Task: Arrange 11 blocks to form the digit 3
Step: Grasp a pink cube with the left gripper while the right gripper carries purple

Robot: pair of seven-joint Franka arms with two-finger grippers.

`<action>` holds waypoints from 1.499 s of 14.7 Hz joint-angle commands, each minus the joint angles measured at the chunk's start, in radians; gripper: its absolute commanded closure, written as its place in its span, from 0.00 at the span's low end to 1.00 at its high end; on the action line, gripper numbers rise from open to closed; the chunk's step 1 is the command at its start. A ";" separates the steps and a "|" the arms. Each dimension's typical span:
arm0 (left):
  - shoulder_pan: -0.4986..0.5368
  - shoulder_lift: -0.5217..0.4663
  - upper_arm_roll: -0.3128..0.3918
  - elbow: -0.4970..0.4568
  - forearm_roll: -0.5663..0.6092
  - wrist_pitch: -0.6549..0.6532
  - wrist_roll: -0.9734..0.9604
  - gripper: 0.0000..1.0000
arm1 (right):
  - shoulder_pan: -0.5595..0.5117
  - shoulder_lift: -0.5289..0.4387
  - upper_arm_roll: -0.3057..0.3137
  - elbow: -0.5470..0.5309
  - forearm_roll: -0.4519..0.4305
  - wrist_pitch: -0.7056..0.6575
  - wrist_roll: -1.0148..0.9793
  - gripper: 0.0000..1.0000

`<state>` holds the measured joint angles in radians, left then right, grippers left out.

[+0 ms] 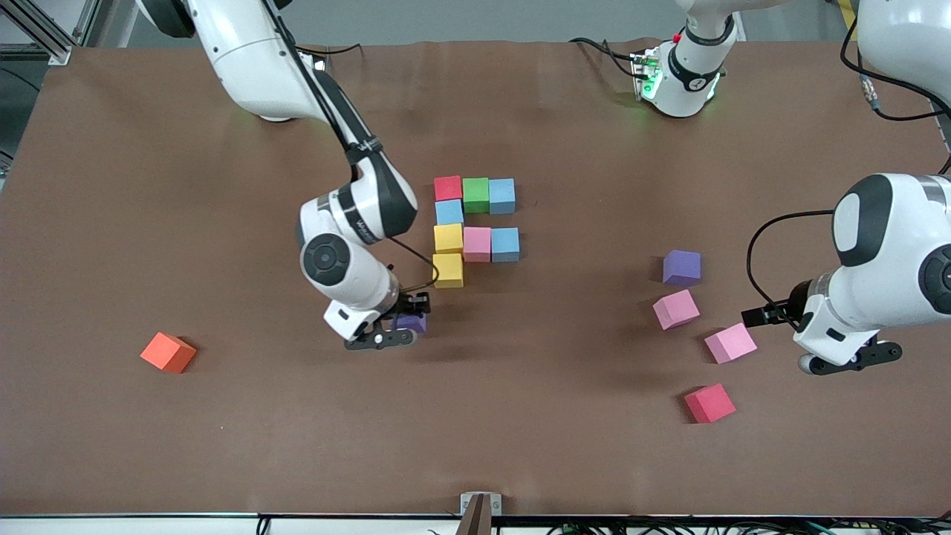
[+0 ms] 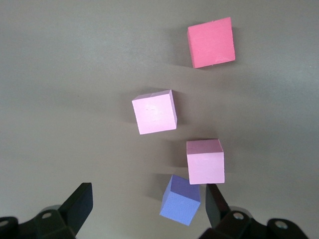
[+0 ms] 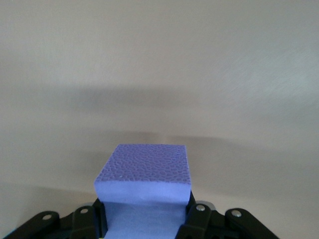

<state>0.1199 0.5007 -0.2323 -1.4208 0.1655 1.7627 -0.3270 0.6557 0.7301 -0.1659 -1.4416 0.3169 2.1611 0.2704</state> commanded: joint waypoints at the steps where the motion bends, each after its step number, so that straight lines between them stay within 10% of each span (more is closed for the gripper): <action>1: 0.003 0.024 -0.002 0.002 -0.014 0.015 0.020 0.00 | 0.010 0.086 -0.011 0.131 0.014 -0.107 0.020 0.79; 22: 0.081 0.271 -0.001 -0.012 0.000 0.288 0.008 0.00 | 0.084 0.199 -0.015 0.231 0.010 -0.138 0.129 0.79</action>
<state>0.1955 0.7573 -0.2293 -1.4253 0.1656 2.0339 -0.3269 0.7318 0.9285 -0.1717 -1.2005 0.3183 2.0260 0.3866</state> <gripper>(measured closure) 0.000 0.445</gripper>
